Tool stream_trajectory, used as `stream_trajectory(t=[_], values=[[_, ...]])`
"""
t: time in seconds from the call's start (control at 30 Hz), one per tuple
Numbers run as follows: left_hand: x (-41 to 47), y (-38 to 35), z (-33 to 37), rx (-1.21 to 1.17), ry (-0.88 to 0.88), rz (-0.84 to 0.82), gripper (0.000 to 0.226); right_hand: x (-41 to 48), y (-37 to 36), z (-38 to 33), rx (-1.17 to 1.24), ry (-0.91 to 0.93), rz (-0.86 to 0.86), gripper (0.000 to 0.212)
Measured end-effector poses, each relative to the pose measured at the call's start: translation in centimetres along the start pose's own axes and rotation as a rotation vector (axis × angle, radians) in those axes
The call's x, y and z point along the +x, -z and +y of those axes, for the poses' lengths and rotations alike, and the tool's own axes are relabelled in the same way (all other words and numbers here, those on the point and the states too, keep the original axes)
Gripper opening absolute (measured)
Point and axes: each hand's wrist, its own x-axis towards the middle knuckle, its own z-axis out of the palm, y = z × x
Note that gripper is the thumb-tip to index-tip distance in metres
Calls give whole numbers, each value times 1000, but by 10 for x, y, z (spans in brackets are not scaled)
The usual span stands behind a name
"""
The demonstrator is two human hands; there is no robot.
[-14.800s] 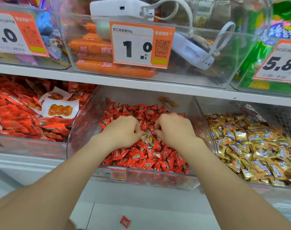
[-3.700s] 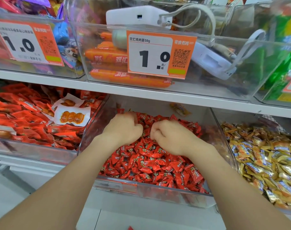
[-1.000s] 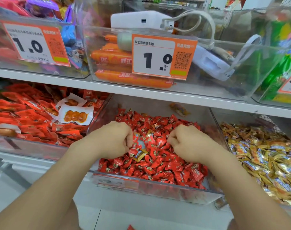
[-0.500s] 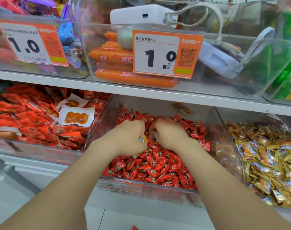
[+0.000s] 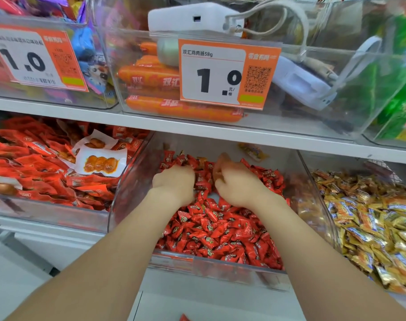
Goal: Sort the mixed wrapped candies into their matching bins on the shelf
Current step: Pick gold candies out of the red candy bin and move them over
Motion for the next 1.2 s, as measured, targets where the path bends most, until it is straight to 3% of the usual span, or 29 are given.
stream_trajectory(t=[0.13, 0.2, 0.3, 0.43, 0.6, 0.67, 0.73, 0.83, 1.0, 1.2], values=[[-2, 0, -2, -17, -28, 34, 30, -3, 7, -3, 45, 13, -9, 22], [-3, 0, -2, -11, -49, 30, 30, -7, 10, -7, 32, 28, -109, 27], [-4, 2, -4, -39, -68, 20, 34, -12, 2, -9, 49, 40, -269, 4], [-4, 6, -9, -135, -84, 42, 11, -12, -6, -18, -78, 55, -259, 26], [-12, 21, -13, -377, -87, 78, 12, -10, -11, -29, -130, 87, -323, 32], [-18, 28, -13, -472, -85, 80, 6, -10, -13, -30, -105, 79, -308, 20], [-24, 31, -15, -526, -89, 78, 17, -11, -12, -28, -81, 66, -284, 16], [-33, 32, -18, -567, -93, 69, 29, -14, 1, -23, -5, 35, -220, 17], [-46, 36, -18, -525, -173, 18, 24, -43, 41, -18, 273, 17, -85, 19], [-74, 48, 8, -869, -316, 36, 19, -93, 49, -17, 546, 56, 53, 13]])
